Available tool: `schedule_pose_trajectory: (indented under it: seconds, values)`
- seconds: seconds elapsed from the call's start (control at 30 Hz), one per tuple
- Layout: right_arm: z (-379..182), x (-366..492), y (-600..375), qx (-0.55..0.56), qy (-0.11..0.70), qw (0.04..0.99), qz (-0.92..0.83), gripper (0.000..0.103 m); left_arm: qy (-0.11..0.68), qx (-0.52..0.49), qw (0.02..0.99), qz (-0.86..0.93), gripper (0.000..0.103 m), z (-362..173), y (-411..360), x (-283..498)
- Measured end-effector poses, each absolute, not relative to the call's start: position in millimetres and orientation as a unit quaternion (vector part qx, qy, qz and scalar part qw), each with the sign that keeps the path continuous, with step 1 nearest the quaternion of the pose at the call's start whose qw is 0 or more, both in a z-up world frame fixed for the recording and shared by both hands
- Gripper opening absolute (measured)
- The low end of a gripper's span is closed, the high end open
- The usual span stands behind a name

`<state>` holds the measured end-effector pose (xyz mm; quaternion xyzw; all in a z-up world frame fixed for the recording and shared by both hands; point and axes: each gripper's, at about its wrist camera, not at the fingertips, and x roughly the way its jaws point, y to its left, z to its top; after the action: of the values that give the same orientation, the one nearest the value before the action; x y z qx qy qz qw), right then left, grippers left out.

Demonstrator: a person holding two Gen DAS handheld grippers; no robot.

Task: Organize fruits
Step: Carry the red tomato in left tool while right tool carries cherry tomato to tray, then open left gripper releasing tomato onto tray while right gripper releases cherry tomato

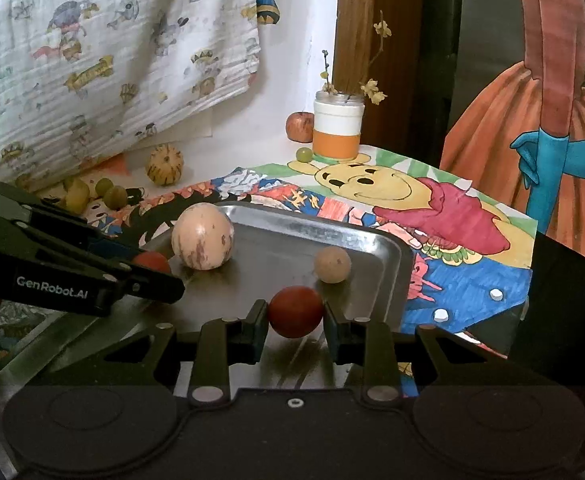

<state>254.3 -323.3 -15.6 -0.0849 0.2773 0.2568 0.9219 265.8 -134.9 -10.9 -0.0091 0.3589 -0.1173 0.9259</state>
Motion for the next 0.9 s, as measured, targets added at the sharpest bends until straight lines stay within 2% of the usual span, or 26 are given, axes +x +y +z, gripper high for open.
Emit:
schedule_pose_trajectory:
  seconds: [0.4,0.47,0.57,0.63,0.8,0.9]
  values:
    - [-15,253,-325,-0.079,0.283,0.923,0.248,0.035,0.37,-0.027,0.921,-0.12,0.036,-15,-132,266]
    - [-12,250,-325,-0.078,0.28,0.925,0.245,0.037,0.371,-0.032,0.92,-0.12,0.041,-14,-129,264]
    - [-5,243,-326,-0.078,0.267,0.93,0.239,0.053,0.365,-0.045,0.922,-0.12,0.051,-7,-124,257]
    - [0,237,-327,-0.074,0.257,0.934,0.237,0.063,0.354,-0.061,0.925,-0.122,0.07,-1,-118,249]
    - [13,220,-326,-0.072,0.239,0.942,0.225,0.075,0.329,-0.087,0.934,-0.106,0.076,15,-101,228]
    - [21,209,-325,-0.068,0.231,0.946,0.218,0.084,0.316,-0.102,0.939,-0.091,0.088,24,-86,215]
